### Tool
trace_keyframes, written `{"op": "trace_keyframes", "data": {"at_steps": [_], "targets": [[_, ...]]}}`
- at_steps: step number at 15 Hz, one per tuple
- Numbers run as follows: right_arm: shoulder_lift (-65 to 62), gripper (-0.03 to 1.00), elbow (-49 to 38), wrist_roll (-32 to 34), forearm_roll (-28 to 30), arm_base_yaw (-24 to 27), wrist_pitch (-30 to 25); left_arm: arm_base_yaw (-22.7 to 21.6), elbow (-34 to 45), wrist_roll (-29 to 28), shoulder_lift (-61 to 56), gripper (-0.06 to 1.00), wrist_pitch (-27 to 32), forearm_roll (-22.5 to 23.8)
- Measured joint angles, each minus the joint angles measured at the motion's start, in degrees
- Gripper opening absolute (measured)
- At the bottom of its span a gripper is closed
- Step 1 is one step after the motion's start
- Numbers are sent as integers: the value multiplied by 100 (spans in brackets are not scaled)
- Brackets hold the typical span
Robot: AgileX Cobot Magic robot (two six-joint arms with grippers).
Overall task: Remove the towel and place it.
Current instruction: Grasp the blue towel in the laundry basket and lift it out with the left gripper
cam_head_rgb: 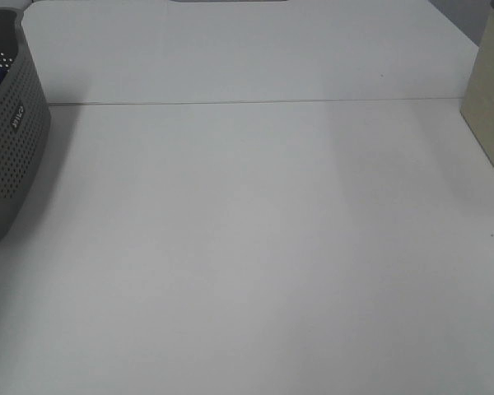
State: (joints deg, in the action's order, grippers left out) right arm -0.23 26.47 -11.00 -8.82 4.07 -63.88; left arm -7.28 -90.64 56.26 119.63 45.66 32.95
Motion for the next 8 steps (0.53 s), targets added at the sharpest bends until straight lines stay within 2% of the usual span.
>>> {"op": "trace_keyframes", "data": {"at_steps": [3,7,8], "targets": [[0,77,0,0,0,0,0,-11,-11,-6,120,97,-69,0],[0,77,0,0,0,0,0,-132,-11,-40,120,81,17,0],[0,77,0,0,0,0,0,-132,-11,-40,120,73,11,0]]}}
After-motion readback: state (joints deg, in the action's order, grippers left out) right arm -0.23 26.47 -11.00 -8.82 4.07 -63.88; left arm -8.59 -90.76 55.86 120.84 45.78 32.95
